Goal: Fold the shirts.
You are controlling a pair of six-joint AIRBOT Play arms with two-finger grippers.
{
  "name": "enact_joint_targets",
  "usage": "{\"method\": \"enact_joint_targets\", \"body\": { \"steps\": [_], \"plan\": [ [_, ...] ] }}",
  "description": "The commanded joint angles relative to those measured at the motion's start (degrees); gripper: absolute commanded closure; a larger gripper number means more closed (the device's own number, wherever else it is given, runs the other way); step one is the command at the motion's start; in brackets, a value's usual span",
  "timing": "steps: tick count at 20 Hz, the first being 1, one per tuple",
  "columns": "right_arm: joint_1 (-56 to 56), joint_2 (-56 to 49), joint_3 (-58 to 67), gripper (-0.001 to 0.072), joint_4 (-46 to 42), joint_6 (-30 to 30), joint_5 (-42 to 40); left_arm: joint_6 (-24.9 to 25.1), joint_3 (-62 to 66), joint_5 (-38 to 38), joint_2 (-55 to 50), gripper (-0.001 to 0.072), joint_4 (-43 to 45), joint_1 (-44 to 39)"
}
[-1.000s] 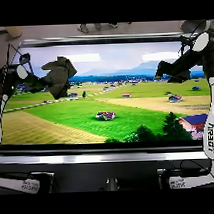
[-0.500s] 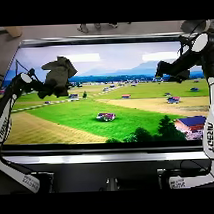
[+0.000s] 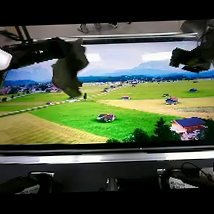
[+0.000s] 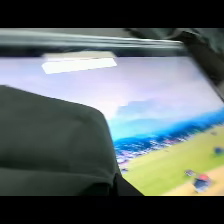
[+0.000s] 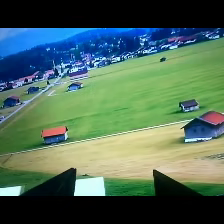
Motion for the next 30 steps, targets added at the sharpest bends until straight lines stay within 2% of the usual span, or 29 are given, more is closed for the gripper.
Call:
{"method": "enact_joint_targets", "body": {
  "steps": [1,3,4,5,7,9,11,13,15,17,20,23,26,27,28,30],
  "plan": [
    [0.0,7.6,0.0,0.0209,-4.9,2.9,0.3,-2.0,-3.7,1.3,2.5,0.0681,8.4,-15.9],
    [0.0,12.1,0.0,0.0207,-6.4,2.9,0.3,-6.9,-9.4,1.4,-1.5,0.0681,8.8,-22.8],
    [0.0,13.8,0.0,0.0207,-7.0,2.9,0.3,-11.1,-12.3,1.7,-4.5,0.0680,8.7,-25.8],
    [0.0,15.3,0.0,0.0207,-7.3,2.9,0.3,-14.3,-14.1,1.6,-7.6,0.0636,8.3,-28.2],
    [0.0,16.4,0.0,0.0207,-7.3,2.9,1.2,-15.4,-13.5,-2.2,-13.0,-0.0013,6.7,-30.7],
    [0.0,15.3,0.0,0.0209,-7.3,2.9,5.5,-14.1,-9.3,-10.0,-13.8,-0.0013,10.6,-27.5],
    [0.0,12.3,-1.0,0.0223,-6.7,2.8,9.9,-13.4,-4.7,-16.8,-12.2,-0.0013,19.8,-20.2],
    [0.0,8.4,-5.3,0.0223,-4.1,1.1,12.6,-13.4,-2.9,-21.5,-10.6,-0.0013,25.4,-9.0],
    [0.0,4.4,-12.4,0.0224,0.9,-0.2,12.7,-16.2,-4.0,-25.8,-11.0,-0.0013,25.5,2.7],
    [0.0,0.6,-20.3,0.0226,7.8,-2.6,11.1,-18.0,-7.8,-26.0,-12.4,-0.0013,23.3,12.2],
    [0.1,-4.5,-27.7,0.0227,17.3,-6.6,10.0,-17.8,-13.4,-24.6,-16.1,-0.0013,13.5,21.1],
    [0.1,-8.7,-28.9,0.0223,20.0,-8.6,7.3,-16.2,-16.0,-17.8,-19.2,-0.0013,5.5,22.9],
    [0.1,-11.6,-28.9,0.0209,20.4,-8.5,2.4,-16.4,-16.0,-14.9,-22.6,-0.0007,4.4,20.8],
    [0.1,-12.7,-28.9,0.0171,21.3,-8.6,1.0,-16.4,-15.9,-14.7,-23.9,-0.0002,4.5,20.2],
    [0.1,-13.9,-28.9,0.0080,22.6,-9.1,0.0,-16.4,-15.8,-14.8,-25.1,0.0019,4.4,19.9],
    [0.2,-16.6,-28.9,0.0056,26.9,-12.0,-0.1,-16.4,-15.8,-14.5,-26.1,0.0398,4.4,19.9]
  ]
}}
